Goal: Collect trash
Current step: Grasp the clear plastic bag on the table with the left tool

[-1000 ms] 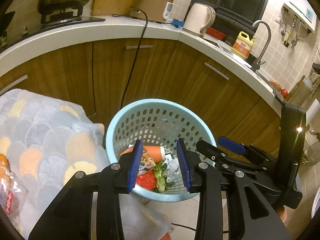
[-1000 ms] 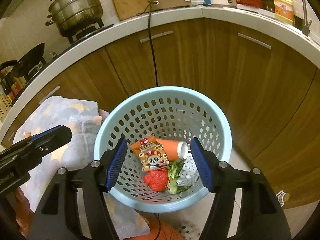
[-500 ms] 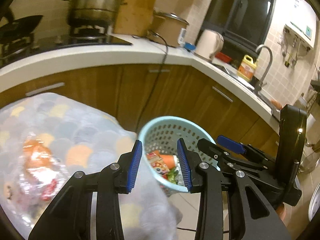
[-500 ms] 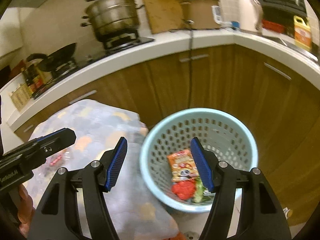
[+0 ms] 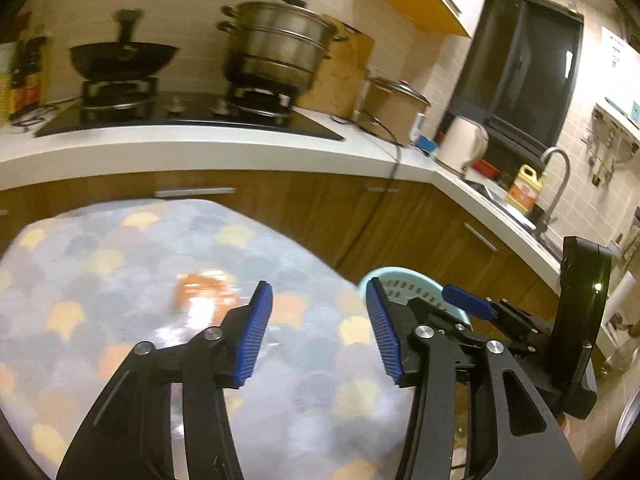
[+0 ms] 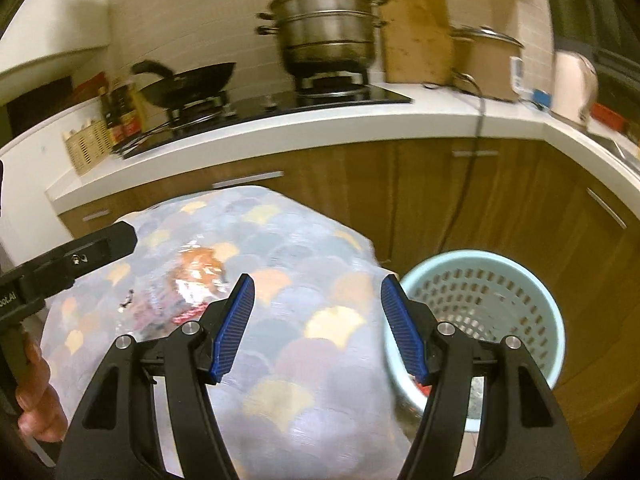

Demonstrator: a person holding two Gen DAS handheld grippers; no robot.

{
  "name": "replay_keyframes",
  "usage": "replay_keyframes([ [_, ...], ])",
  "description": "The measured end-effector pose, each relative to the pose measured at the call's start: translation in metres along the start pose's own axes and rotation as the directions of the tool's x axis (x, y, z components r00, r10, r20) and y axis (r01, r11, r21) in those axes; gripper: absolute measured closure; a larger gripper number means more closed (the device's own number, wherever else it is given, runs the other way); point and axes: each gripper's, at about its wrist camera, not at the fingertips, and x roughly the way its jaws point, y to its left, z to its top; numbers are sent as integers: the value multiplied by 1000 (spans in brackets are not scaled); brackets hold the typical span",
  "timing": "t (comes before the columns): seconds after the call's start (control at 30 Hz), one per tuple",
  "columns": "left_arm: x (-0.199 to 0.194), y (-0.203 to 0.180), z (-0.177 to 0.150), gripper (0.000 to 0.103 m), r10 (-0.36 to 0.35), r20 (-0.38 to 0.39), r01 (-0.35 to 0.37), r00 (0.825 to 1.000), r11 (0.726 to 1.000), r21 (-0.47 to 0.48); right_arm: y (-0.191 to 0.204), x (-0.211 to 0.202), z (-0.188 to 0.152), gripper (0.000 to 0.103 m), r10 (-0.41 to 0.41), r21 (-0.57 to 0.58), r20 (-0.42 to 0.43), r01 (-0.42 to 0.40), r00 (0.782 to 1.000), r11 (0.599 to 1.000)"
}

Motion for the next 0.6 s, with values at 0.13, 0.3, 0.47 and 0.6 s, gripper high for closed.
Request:
replay_keyframes([
  [0.13,-14,39,-5,48,78,-6,-78,997,997,-12,34,15,0,42,38,-58,-6,-38,999,998],
  [0.3,-8,91,-9,48,149,-67,-153,986,987,-48,71,46,-6,70,85,-128,-43,-90,995,988],
  [0.47,16,123,-15,48,151,-149,-166,977,982,-93,93,77,-18,73,98,-163,-118,-117,988,980],
  [0.6,35,124,-22,48,125,-201,-146,971,985,-90,98,94,-27,74,95,-169,-162,-122,982,978],
])
